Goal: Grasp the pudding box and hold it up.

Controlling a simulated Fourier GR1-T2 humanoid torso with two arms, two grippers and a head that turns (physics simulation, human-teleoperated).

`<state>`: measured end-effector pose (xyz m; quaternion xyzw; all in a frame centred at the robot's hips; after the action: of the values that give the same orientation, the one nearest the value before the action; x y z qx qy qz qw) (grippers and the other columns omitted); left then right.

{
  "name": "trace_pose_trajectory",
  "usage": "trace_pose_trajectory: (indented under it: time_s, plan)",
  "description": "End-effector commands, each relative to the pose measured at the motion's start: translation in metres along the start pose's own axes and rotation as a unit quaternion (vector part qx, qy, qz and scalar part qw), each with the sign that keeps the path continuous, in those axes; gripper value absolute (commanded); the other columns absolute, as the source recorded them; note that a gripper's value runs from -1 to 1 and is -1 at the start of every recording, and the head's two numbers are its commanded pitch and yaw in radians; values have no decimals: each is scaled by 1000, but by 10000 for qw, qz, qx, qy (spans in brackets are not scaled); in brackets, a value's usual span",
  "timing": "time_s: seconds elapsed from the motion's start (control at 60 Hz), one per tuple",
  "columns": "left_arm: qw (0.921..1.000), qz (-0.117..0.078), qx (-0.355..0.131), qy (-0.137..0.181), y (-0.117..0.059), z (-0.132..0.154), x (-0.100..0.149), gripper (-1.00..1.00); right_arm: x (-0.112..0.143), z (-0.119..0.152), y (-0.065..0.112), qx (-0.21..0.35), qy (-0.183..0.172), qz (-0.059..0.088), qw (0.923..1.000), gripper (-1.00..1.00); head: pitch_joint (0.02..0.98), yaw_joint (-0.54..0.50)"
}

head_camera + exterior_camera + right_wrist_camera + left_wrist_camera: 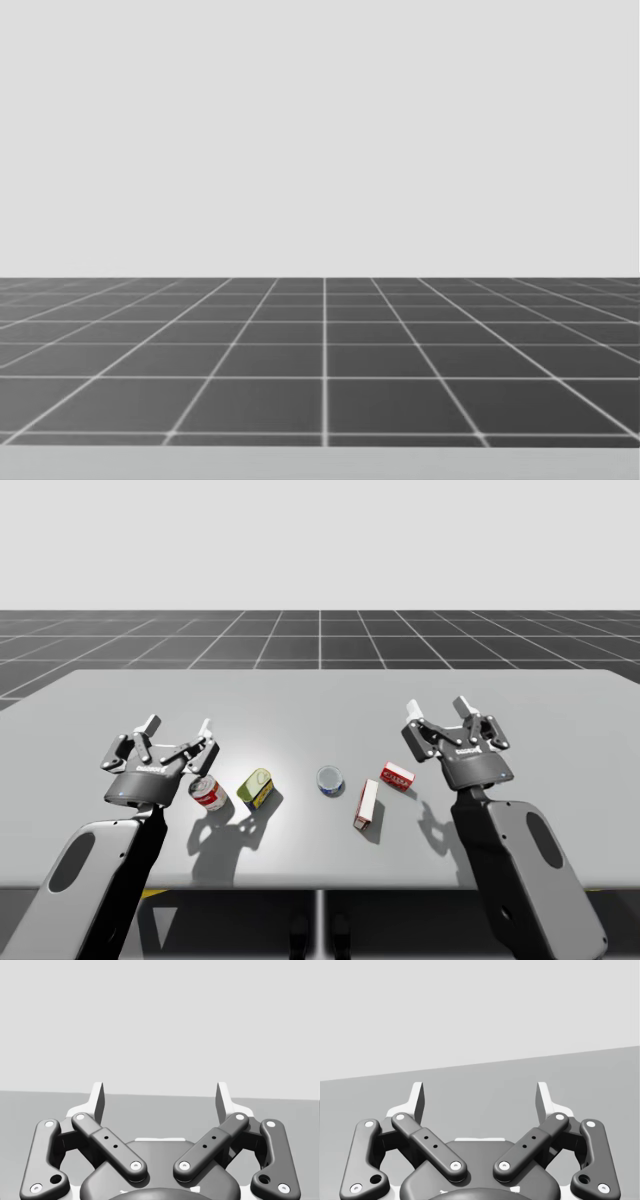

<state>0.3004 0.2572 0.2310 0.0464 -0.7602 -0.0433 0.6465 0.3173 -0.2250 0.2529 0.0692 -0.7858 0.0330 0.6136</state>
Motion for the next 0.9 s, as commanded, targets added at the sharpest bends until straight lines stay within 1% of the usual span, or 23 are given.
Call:
trace_pose_trajectory:
  time_s: [0.017,0.05,0.083,0.133,0.2,0.233,0.25,0.3,0.333,0.417,0.517,0.55,0.617,0.633,0.667,0.733,0.8,0.867,0.9]
  plan:
    - [10000,-11,-7,0,0,0,0,-1000,0,2,2,-99,-49,-48,9999,-1000,66,11]
    - [10000,-12,-9,-2,0,0,0,-1000,0,1,2,-84,-52,-37,9999,-1000,69,10]
    - [10000,-11,-8,-2,0,-1,-1,-1000,1,1,2,-25,-22,-96,9999,-1000,74,10]
    - [10000,-5,-3,-3,0,-1,0,-1000,1,-1,1,14,56,-44,10000,-1000,88,9]
    - [10000,-5,1,-3,0,-1,0,-1000,0,-2,1,88,137,-74,9998,-1000,122,9]
    - [10000,-6,1,-1,0,-1,-1,-1000,-1,-2,2,100,146,-50,9998,-1000,152,9]
    - [10000,-10,3,0,0,-1,-1,-1000,-1,-3,2,108,153,33,9998,-1000,177,8]
    - [10000,-14,7,-1,0,-1,-1,-1000,-1,-3,3,127,157,58,9998,-1000,229,5]
    - [10000,-16,7,-2,0,-1,-1,-1000,-2,-3,3,82,133,160,9997,-1000,257,4]
    - [10000,-28,11,-12,1,-1,-1,-1000,-2,-4,3,87,154,108,9998,-1000,366,0]
    - [10000,-42,17,-19,2,-1,-1,-1000,-2,-4,3,77,162,98,9998,-1000,456,-5]
    - [10000,-45,13,-22,2,-1,-1,-1000,-2,-4,3,77,165,103,9998,-1000,504,-6]
    - [10000,-49,7,-24,2,-1,-1,-1000,-2,-4,2,72,163,126,9998,-1000,562,-11]
    - [10000,-49,7,-24,2,-1,-1,-1000,-2,-4,2,72,163,126,9998,-1000,562,-11]
    - [10000,-53,-3,-15,2,-1,-1,-1000,-2,-4,2,54,172,114,9998,-1000,618,-26]
    - [10000,-63,-7,-11,2,-1,-1,-1000,-2,-4,2,42,171,127,9998,-1000,657,-42]
    - [10000,-66,-14,-11,3,-1,-1,-1000,-3,-5,1,29,172,142,9997,-1000,723,-78]
    - [10000,-71,-23,-16,3,-1,-1,-1000,-3,-5,1,10,182,145,9997,-1000,755,-98]
    - [10000,-69,-35,-18,3,-1,-1,-1000,-3,-5,1,7,180,153,9997,-1000,786,-115]
